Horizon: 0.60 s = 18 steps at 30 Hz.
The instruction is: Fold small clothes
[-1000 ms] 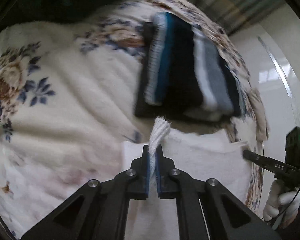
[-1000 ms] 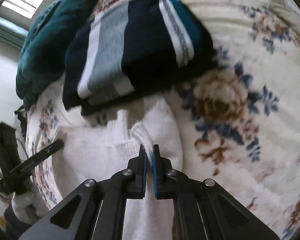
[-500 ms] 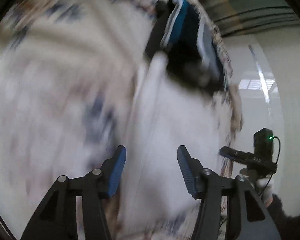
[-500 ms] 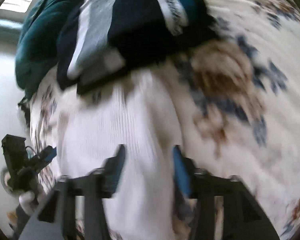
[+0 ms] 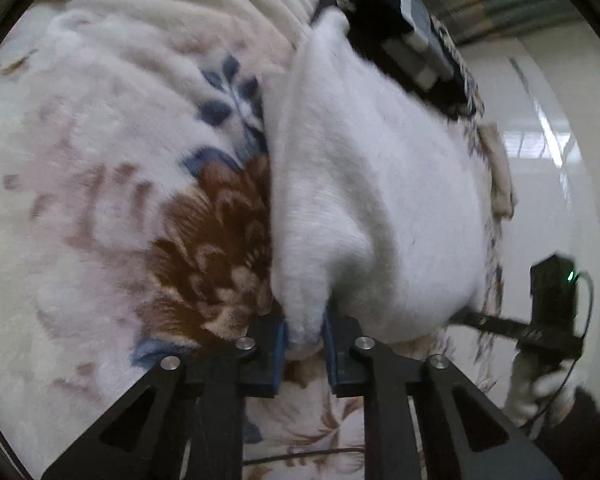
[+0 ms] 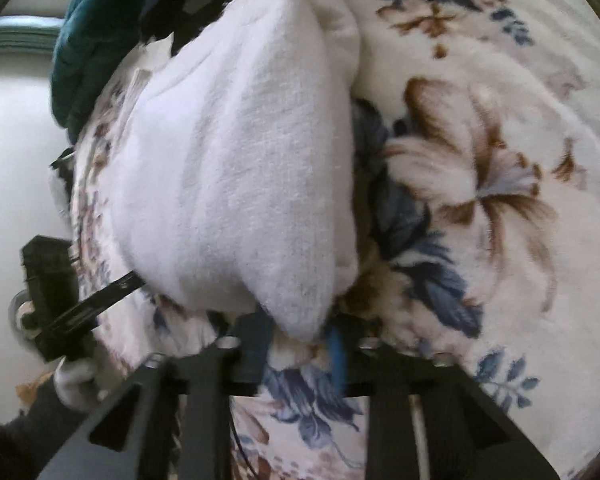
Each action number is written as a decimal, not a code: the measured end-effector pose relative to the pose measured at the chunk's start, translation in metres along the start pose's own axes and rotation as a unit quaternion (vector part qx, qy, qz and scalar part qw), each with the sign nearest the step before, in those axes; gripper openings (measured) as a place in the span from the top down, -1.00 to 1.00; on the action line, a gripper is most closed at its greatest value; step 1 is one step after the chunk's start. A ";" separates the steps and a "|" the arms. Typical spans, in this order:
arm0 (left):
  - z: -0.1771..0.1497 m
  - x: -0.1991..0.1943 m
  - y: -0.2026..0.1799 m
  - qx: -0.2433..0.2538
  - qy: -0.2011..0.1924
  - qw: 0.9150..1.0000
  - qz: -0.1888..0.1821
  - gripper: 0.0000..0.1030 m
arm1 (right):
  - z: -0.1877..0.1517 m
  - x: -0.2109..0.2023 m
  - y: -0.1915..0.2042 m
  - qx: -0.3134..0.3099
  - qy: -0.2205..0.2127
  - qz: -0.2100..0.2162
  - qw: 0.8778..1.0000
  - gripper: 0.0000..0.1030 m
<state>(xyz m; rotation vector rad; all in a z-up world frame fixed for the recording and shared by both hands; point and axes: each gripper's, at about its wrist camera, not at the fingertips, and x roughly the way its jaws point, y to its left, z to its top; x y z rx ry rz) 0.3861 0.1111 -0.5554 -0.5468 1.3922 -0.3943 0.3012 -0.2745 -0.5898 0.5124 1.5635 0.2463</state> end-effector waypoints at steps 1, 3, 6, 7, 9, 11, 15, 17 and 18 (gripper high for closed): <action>0.001 -0.007 -0.001 0.005 -0.005 1.000 0.001 0.78 | -0.001 -0.005 0.004 -0.012 -0.010 -0.024 1.000 0.74; -0.002 -0.015 0.001 0.026 0.002 1.000 0.004 0.79 | -0.002 -0.013 0.002 -0.010 -0.015 -0.038 0.999 0.80; -0.011 -0.004 0.018 0.047 0.037 0.998 0.035 0.89 | -0.001 -0.010 -0.004 0.007 -0.005 -0.074 0.997 0.87; -0.012 -0.002 0.025 0.037 0.039 0.997 0.047 0.90 | -0.001 -0.006 -0.007 0.015 -0.006 -0.088 0.996 0.87; -0.015 -0.008 0.043 0.010 0.044 0.998 0.048 0.90 | -0.002 0.004 -0.013 0.029 0.010 -0.094 0.995 0.87; -0.013 -0.025 0.052 -0.018 0.028 0.999 0.042 0.86 | -0.002 0.004 -0.012 0.035 0.013 -0.074 0.997 0.83; 0.003 -0.053 0.041 -0.034 -0.002 0.999 0.007 -0.20 | 0.004 -0.023 -0.016 0.039 0.025 -0.046 0.998 0.23; 0.025 -0.052 0.024 -0.020 -0.026 0.999 -0.011 -0.22 | 0.012 -0.044 -0.018 0.050 -0.007 -0.036 0.998 0.05; 0.040 -0.046 0.014 -0.011 -0.034 0.999 -0.016 -0.22 | 0.022 -0.054 -0.019 0.063 -0.029 -0.018 0.997 -0.04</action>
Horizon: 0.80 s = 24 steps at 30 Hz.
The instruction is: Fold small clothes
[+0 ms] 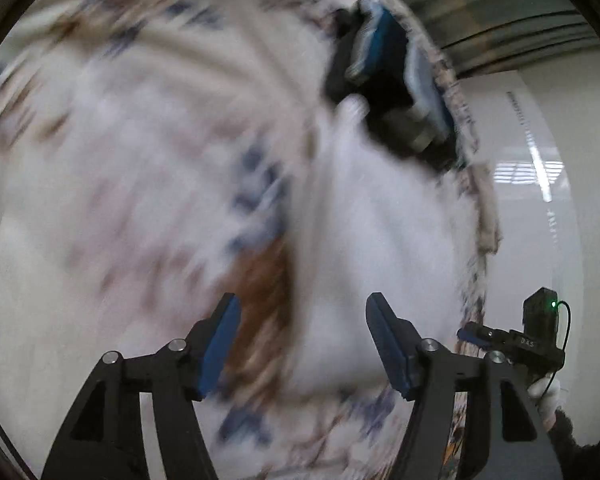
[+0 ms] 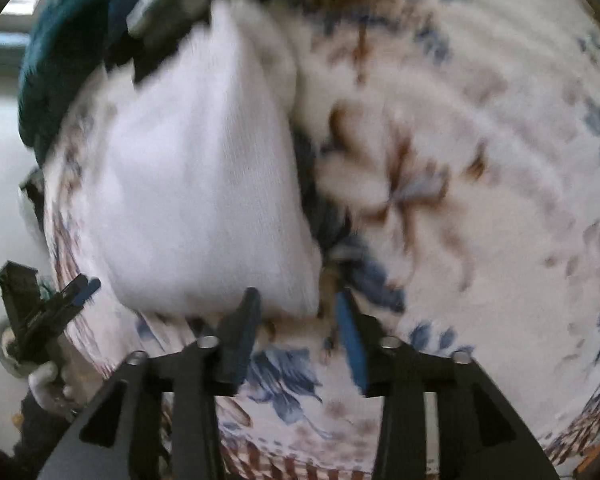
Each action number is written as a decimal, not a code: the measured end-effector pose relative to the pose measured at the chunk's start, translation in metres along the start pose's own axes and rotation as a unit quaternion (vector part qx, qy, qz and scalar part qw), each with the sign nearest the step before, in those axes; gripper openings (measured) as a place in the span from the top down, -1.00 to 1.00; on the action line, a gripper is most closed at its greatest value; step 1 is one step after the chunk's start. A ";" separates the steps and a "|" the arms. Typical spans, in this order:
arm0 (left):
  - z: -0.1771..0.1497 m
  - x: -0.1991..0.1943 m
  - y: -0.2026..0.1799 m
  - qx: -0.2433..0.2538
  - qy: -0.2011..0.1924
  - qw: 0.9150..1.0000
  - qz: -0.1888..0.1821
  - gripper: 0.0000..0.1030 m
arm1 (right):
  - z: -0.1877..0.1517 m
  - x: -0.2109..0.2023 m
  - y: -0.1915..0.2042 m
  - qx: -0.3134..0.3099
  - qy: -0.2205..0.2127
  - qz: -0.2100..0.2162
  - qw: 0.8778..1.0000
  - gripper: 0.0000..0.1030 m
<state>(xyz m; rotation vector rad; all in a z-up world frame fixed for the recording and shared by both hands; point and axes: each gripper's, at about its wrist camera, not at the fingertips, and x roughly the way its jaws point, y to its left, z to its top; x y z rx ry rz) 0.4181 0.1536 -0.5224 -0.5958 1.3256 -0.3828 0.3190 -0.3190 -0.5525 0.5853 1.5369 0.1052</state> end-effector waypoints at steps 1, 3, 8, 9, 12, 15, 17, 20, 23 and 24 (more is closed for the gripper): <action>0.016 0.010 -0.010 0.010 -0.006 1.000 -0.003 -0.22 | 0.010 -0.003 0.002 0.009 -0.012 0.016 1.000 -0.04; 0.048 0.036 -0.030 0.033 -0.013 0.999 0.007 -0.22 | 0.041 0.000 0.009 0.016 -0.037 0.038 0.998 -0.04; 0.095 0.108 -0.044 0.064 0.039 0.996 0.050 0.47 | 0.122 0.042 0.037 -0.007 -0.046 0.041 0.998 -0.06; 0.100 0.116 -0.046 0.067 0.050 0.995 0.050 0.67 | 0.137 0.051 0.042 -0.007 -0.043 0.036 0.998 0.23; 0.105 0.093 -0.055 0.067 0.027 0.997 0.035 0.69 | 0.157 0.040 0.062 -0.016 -0.093 0.028 0.995 0.91; 0.123 0.079 -0.040 0.002 0.025 1.000 -0.002 0.81 | 0.168 0.023 0.075 -0.031 -0.126 0.013 0.992 0.92; 0.136 0.085 -0.026 -0.011 0.020 1.000 0.018 0.85 | 0.183 0.025 0.068 -0.019 -0.126 0.000 0.992 0.92; 0.149 0.103 -0.006 -0.029 0.030 0.999 0.034 0.86 | 0.202 0.036 0.051 0.010 -0.102 0.008 0.995 0.93; 0.148 0.117 -0.002 -0.013 0.048 0.998 0.047 0.86 | 0.219 0.065 0.061 -0.004 -0.074 -0.018 0.997 0.93; 0.147 0.118 -0.002 -0.007 0.049 0.997 0.051 0.86 | 0.223 0.073 0.064 -0.011 -0.069 -0.027 0.997 0.93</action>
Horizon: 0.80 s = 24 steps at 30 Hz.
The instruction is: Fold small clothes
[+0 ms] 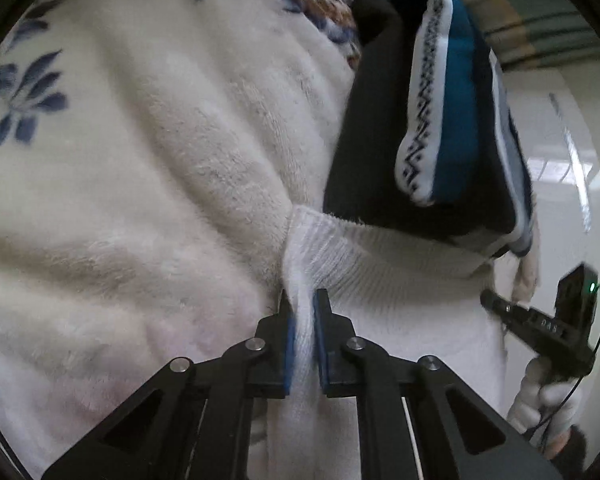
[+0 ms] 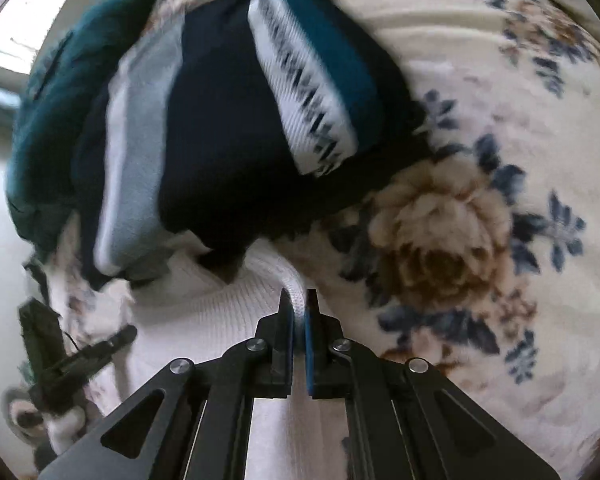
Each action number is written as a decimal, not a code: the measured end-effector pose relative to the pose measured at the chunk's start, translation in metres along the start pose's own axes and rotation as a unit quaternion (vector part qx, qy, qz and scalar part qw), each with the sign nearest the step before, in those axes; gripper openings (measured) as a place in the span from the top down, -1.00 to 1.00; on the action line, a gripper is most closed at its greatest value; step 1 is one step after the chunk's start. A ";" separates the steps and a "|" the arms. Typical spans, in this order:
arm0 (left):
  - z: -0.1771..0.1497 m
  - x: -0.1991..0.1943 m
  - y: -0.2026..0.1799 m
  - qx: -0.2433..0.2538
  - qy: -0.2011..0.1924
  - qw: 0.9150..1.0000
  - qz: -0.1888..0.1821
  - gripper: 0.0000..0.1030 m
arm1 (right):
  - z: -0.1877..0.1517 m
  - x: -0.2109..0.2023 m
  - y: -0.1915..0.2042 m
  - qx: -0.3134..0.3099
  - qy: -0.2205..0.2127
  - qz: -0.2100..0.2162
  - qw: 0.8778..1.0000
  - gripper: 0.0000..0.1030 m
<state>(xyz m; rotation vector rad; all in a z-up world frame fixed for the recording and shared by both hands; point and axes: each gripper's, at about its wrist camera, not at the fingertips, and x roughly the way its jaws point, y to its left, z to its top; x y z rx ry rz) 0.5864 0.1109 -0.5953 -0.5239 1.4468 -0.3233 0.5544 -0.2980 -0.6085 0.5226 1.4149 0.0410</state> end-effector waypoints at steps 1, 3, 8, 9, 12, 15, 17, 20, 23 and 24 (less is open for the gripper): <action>0.000 0.000 0.000 0.001 0.001 1.000 -0.002 0.86 | 0.002 0.009 0.004 -0.017 0.008 -0.015 1.000 0.93; -0.002 -0.004 0.003 -0.008 0.004 1.000 -0.009 0.78 | 0.004 0.027 0.009 -0.033 0.032 -0.034 0.998 0.92; -0.009 -0.032 -0.007 -0.001 0.010 0.998 -0.063 0.47 | 0.006 0.010 0.000 0.006 0.058 0.022 0.998 0.12; -0.018 -0.042 -0.008 0.005 0.005 0.997 -0.077 0.08 | 0.001 -0.002 -0.007 0.027 0.059 0.044 0.997 -0.30; -0.051 -0.063 0.005 -0.018 -0.003 0.993 -0.115 -0.63 | -0.025 -0.030 -0.024 0.046 0.071 0.108 0.991 -0.65; -0.085 -0.058 0.025 -0.041 0.018 0.989 -0.144 -0.63 | -0.063 -0.030 -0.035 0.039 0.109 0.149 0.982 -0.92; -0.100 -0.043 0.036 -0.057 0.036 0.986 -0.150 -0.63 | -0.087 -0.017 -0.037 0.028 0.135 0.163 0.977 -0.97; -0.109 -0.014 0.042 -0.072 0.055 0.982 -0.166 -0.63 | -0.112 0.020 -0.043 0.036 0.169 0.203 0.964 -0.97; -0.102 -0.009 0.035 -0.074 0.044 0.980 -0.179 -0.84 | -0.120 0.059 -0.041 0.051 0.189 0.243 0.950 -0.97; -0.099 -0.005 0.030 -0.076 0.047 0.980 -0.179 -0.84 | -0.121 0.073 -0.038 0.049 0.197 0.255 0.945 -1.00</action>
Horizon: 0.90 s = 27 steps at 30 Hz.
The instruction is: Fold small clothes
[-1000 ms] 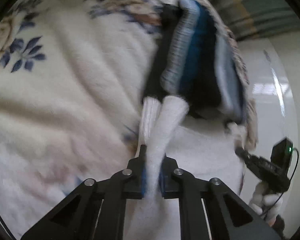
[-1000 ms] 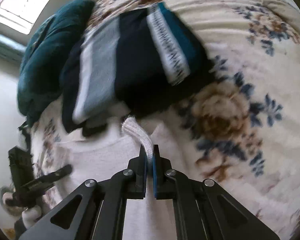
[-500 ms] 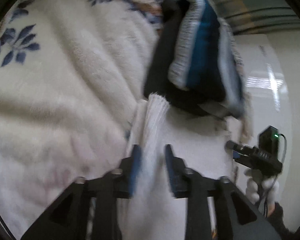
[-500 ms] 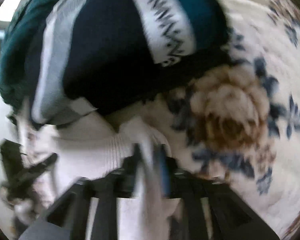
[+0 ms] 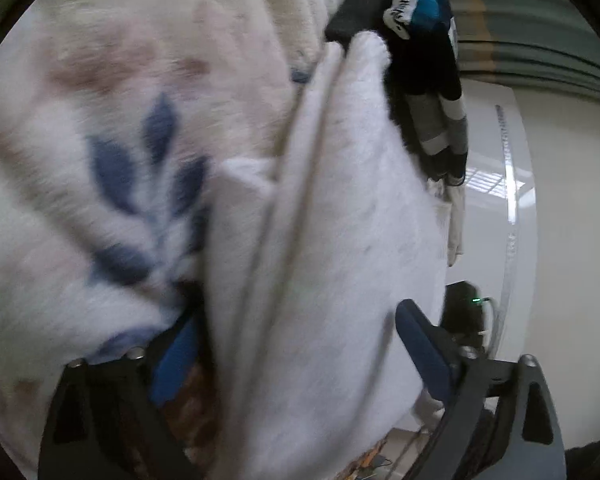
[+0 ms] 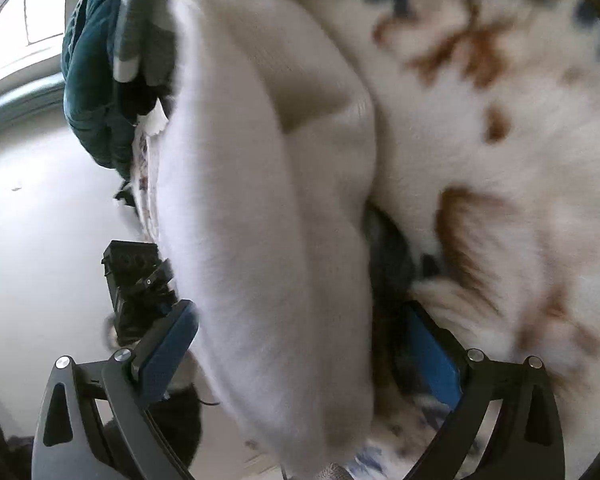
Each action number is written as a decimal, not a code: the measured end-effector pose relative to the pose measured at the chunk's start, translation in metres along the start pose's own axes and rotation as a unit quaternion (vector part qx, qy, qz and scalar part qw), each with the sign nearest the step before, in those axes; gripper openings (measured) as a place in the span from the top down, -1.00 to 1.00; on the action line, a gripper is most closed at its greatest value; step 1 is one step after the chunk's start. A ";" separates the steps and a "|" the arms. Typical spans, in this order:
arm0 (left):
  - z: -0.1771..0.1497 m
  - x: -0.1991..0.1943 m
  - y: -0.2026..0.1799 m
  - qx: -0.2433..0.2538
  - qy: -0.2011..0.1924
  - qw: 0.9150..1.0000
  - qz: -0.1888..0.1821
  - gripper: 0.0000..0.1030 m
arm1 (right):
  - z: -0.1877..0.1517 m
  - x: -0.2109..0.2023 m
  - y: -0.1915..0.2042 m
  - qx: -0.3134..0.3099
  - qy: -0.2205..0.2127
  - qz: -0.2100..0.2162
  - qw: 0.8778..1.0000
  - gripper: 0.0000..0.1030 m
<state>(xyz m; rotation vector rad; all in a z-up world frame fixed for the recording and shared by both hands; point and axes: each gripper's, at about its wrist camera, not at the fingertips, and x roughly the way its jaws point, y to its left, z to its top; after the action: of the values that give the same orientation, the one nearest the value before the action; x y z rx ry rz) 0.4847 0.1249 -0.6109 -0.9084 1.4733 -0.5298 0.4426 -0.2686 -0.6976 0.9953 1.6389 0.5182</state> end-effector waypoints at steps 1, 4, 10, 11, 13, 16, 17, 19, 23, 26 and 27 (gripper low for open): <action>0.002 0.003 -0.003 -0.002 0.000 1.000 -0.001 -0.84 | 0.001 0.006 -0.001 0.000 0.002 0.005 1.000 -1.00; 0.000 0.001 -0.013 0.006 -0.010 1.000 -0.028 -0.80 | 0.010 0.015 0.003 0.012 -0.008 0.040 0.999 -0.95; -0.007 0.004 -0.045 0.019 -0.028 0.999 -0.027 0.34 | 0.012 0.018 0.030 -0.006 -0.025 0.021 0.999 0.03; -0.009 0.002 -0.050 0.021 -0.034 0.999 -0.031 0.36 | 0.011 0.018 0.036 -0.008 -0.027 0.022 0.999 0.08; -0.013 0.000 -0.064 0.027 -0.039 0.998 -0.032 0.37 | 0.010 0.014 0.049 -0.020 -0.034 0.018 0.999 0.12; -0.018 -0.011 -0.081 0.034 -0.048 0.998 -0.038 0.37 | 0.007 0.000 0.069 -0.042 -0.043 0.011 0.998 0.13; -0.018 -0.012 -0.088 0.034 -0.051 0.997 -0.041 0.37 | 0.006 -0.005 0.077 -0.048 -0.047 0.012 0.998 0.14; -0.021 -0.027 -0.101 0.040 -0.061 0.996 -0.047 0.37 | 0.005 -0.013 0.099 -0.063 -0.055 0.018 0.996 0.14; -0.018 -0.051 -0.148 0.062 -0.087 0.993 -0.053 0.37 | 0.002 -0.046 0.144 -0.093 -0.074 0.030 0.992 0.14; 0.001 -0.067 -0.185 0.080 -0.110 0.989 -0.064 0.37 | 0.008 -0.073 0.184 -0.119 -0.092 0.038 0.988 0.14; 0.010 -0.070 -0.198 0.088 -0.116 0.987 -0.072 0.37 | 0.016 -0.085 0.200 -0.133 -0.101 0.040 0.985 0.14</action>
<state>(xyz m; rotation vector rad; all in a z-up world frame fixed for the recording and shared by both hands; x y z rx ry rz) 0.5334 0.0667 -0.4144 -0.9090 1.1382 -0.6281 0.5301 -0.2308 -0.5020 0.8866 1.3152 0.6504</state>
